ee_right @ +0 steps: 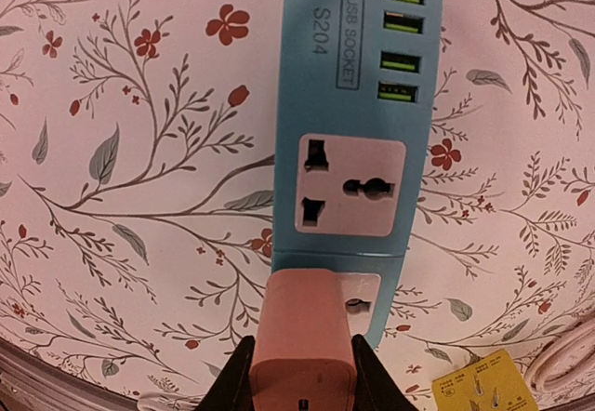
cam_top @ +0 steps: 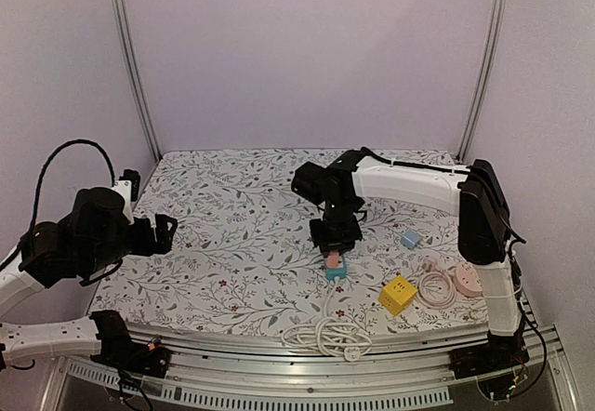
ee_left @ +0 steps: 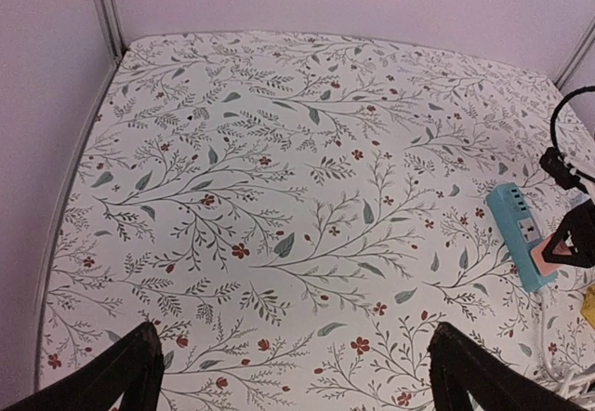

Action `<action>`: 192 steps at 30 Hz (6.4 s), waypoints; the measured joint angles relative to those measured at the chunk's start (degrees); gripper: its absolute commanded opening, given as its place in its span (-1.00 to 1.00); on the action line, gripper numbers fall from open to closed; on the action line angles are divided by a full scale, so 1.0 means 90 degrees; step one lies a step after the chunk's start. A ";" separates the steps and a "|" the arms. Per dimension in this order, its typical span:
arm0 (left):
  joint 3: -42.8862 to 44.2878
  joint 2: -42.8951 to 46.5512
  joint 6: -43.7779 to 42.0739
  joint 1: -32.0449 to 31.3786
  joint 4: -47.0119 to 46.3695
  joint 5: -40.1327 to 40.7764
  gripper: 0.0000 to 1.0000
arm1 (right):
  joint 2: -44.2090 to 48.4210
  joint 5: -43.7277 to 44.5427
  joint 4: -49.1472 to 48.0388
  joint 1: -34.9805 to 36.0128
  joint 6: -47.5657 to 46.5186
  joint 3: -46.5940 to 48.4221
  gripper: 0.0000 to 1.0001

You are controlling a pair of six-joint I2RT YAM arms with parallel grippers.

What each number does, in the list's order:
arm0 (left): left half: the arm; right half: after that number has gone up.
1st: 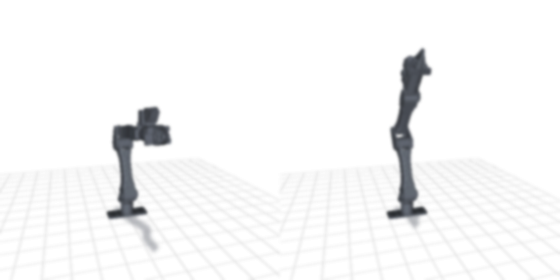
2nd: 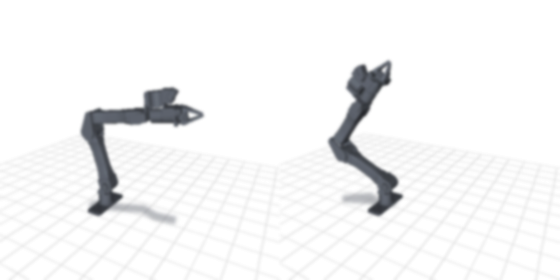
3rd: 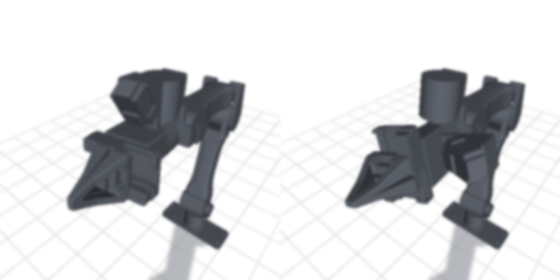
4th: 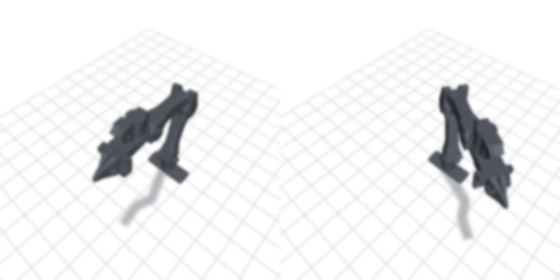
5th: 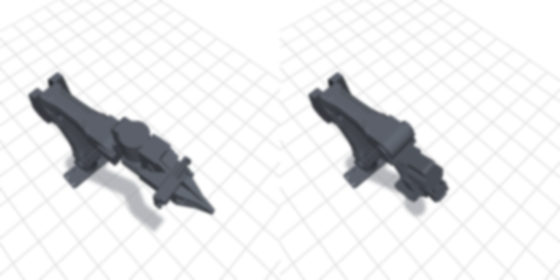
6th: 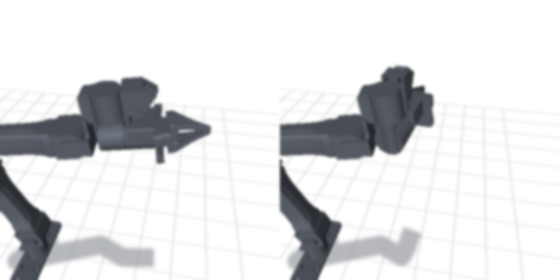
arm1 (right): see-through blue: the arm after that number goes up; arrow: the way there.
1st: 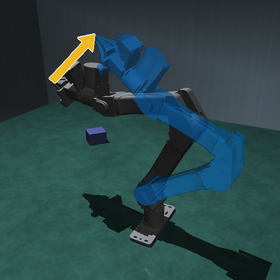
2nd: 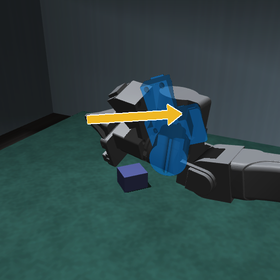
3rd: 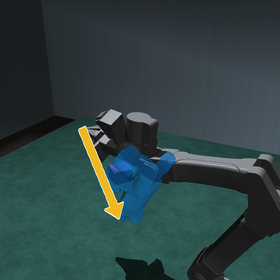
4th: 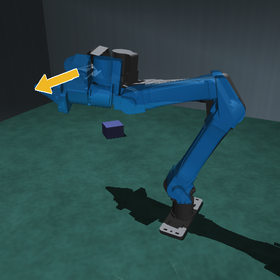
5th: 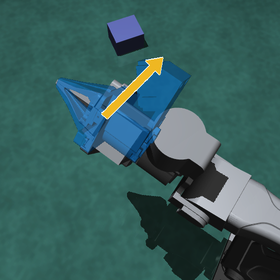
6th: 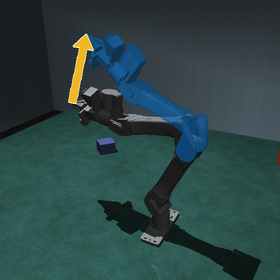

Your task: Insert the plug

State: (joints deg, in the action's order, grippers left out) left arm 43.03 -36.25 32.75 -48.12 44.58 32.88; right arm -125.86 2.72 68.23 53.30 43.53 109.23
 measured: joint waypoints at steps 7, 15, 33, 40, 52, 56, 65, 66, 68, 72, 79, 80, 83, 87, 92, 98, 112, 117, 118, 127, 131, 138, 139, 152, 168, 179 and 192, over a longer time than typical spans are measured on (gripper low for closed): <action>0.0002 0.0002 -0.0002 0.0000 0.0015 0.0032 0.99 | -0.0066 0.0041 0.0109 0.0000 0.0117 0.0083 -1.00; 0.0000 0.0073 -0.0002 0.0000 0.0027 0.0097 0.99 | -0.0185 0.0095 0.0204 0.0007 0.0386 0.0168 -1.00; 0.0002 0.0073 -0.0012 0.0000 0.0032 0.0138 0.99 | -0.0097 0.0352 0.0034 0.0202 0.0838 -0.0112 -1.00; 0.0002 0.0070 -0.0036 0.0000 0.0029 0.0163 0.99 | 0.0029 0.0342 -0.0146 0.0204 0.0845 -0.0270 -0.64; 0.0126 0.0066 -0.0202 0.0000 0.0029 0.0255 0.99 | 0.0049 0.0355 0.0124 0.0204 0.0828 0.0668 0.30; 0.0253 0.0053 -0.0214 0.0000 0.0022 0.0228 0.99 | 0.0170 0.0355 0.0272 0.0204 0.0901 0.0806 0.50; 0.0896 -0.0578 -0.0236 0.0000 -0.0005 -0.0396 0.99 | 0.0585 0.0379 0.0600 0.0141 0.1025 0.0967 0.61; 0.1047 -0.0804 -0.0182 0.0000 0.0002 -0.0542 0.99 | 0.0665 0.0379 0.0614 0.0114 0.1025 0.0969 0.63; 0.1382 -0.1336 -0.0083 0.0000 0.0015 -0.0852 0.99 | 0.0801 0.0381 0.0648 0.0027 0.1022 0.0969 0.65; 0.2093 -0.2487 0.0151 0.0000 0.0027 -0.1404 0.98 | 0.1047 0.0459 0.0678 -0.0313 0.1022 0.0896 0.65; 0.3203 -0.4359 0.0423 -0.0119 0.0080 -0.1894 0.88 | 0.1656 0.0595 0.0512 -0.1394 0.1071 -0.0041 0.65; 0.3378 -0.4641 0.0444 -0.0177 0.0087 -0.1938 0.86 | 0.1783 0.0627 0.0449 -0.1547 0.1088 -0.0270 0.64; 0.3929 -0.5486 0.0486 -0.0396 0.0211 -0.2072 0.83 | 0.2273 0.0665 0.0287 -0.2025 0.1141 -0.1044 0.64; 0.4728 -0.6589 0.0532 -0.0801 0.0464 -0.2222 0.80 | 0.2931 0.0680 0.0068 -0.2550 0.1158 -0.1807 0.64; 0.5955 -0.7793 0.0614 -0.1253 0.0911 -0.2341 0.67 | 0.3592 0.0729 -0.0486 -0.2827 0.0933 -0.2591 0.64; 0.7082 -0.8910 0.0763 -0.1484 0.1353 -0.2557 0.58 | 0.3764 0.0636 -0.1103 -0.3041 0.0432 -0.3531 0.65; 0.8143 -1.0280 0.0668 -0.1571 0.2246 -0.2693 0.22 | 0.4133 0.0469 -0.1843 -0.3383 -0.0177 -0.4328 0.65; 0.8230 -1.0418 0.0673 -0.1571 0.2242 -0.2650 0.21 | 0.4260 0.0452 -0.1926 -0.3383 -0.0291 -0.4524 0.64; 0.8259 -1.0448 0.0675 -0.1571 0.2220 -0.2647 0.20 | 0.4303 0.0444 -0.1923 -0.3383 -0.0304 -0.4571 0.64; 0.8371 -1.0644 0.0724 -0.1571 0.2101 -0.2569 -0.19 | 0.4435 0.0325 -0.2016 -0.3383 -0.0403 -0.4724 0.62; 0.8383 -1.0656 0.0716 -0.1571 0.2042 -0.2501 -0.40 | 0.4490 0.0301 -0.2025 -0.3383 -0.0437 -0.4731 0.61; 0.8422 -1.0671 0.0539 -0.1586 0.1970 -0.2494 -0.79 | 0.4568 0.0299 -0.2067 -0.3383 -0.0532 -0.4860 0.61; 0.8422 -1.0671 0.0491 -0.1586 0.1972 -0.2499 -0.80 | 0.4575 0.0296 -0.2076 -0.3383 -0.0551 -0.4894 0.60; 0.7196 -0.9904 -0.0879 -0.1569 0.1630 -0.2880 -0.81 | 0.5017 -0.0012 -0.2414 -0.3383 -0.0896 -0.5338 0.59; 0.7077 -0.9809 -0.2419 -0.1571 0.1622 -0.3650 -0.28 | 0.4600 -0.0534 -0.3305 -0.3383 -0.1576 -0.5770 0.61; 0.7145 -0.9809 -0.2526 -0.1571 0.1656 -0.3801 0.25 | 0.3721 -0.0374 -0.3174 -0.3405 -0.1336 -0.5321 0.52; 0.7206 -0.9806 -0.2603 -0.1571 0.1656 -0.4046 0.74 | 0.3113 -0.0369 -0.2803 -0.3597 -0.1124 -0.4515 0.54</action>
State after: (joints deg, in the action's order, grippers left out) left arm 107.87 -124.51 9.32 -62.26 59.48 -3.53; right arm -97.84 -0.60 43.00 20.93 33.41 68.60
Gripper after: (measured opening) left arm 0.866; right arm 0.774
